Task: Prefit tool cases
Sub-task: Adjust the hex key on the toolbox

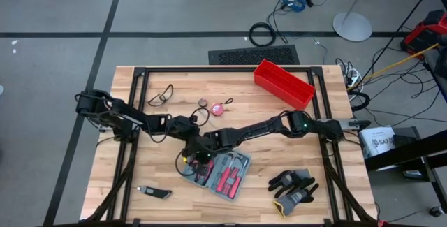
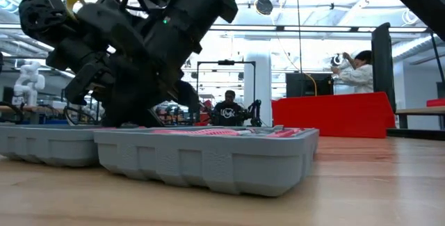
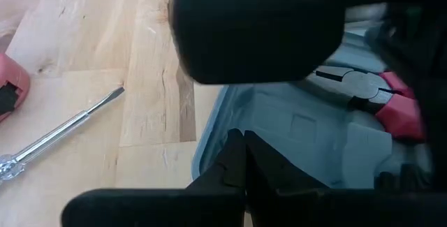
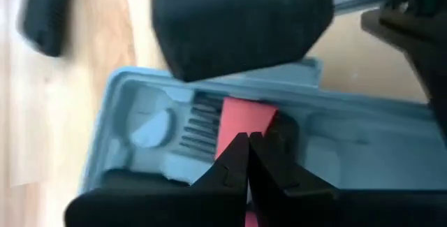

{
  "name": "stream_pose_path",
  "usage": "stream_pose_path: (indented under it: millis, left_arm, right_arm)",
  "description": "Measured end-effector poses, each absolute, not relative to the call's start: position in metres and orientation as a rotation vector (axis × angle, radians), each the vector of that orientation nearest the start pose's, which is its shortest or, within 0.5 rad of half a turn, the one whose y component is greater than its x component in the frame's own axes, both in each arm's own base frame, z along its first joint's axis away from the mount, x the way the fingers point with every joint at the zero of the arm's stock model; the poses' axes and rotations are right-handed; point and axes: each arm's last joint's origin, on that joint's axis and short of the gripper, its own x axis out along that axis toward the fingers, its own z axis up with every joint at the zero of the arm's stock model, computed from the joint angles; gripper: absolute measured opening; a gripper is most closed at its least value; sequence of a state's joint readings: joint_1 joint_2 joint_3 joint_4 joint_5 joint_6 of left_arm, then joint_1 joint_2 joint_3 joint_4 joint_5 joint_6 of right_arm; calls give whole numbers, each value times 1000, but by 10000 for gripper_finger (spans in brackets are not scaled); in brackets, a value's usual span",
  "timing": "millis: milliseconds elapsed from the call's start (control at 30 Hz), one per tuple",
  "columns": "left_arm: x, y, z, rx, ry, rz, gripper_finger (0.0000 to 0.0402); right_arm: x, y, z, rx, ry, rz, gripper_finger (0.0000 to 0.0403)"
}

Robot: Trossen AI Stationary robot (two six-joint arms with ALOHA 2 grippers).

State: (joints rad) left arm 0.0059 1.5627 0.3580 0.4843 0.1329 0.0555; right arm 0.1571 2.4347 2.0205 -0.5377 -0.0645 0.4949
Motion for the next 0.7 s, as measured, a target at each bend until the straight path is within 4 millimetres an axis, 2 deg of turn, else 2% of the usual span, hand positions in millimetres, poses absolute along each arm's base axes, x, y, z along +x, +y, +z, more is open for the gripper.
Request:
stream_pose_path:
  millis: [200,700]
  left_arm:
    - [234,-2,96,-7,720,-139,0]
    - [234,-2,96,-19,721,-123,0]
  right_arm:
    - [522,80,143,502,1004,1,0]
    - [517,55,133,441,1108,15,0]
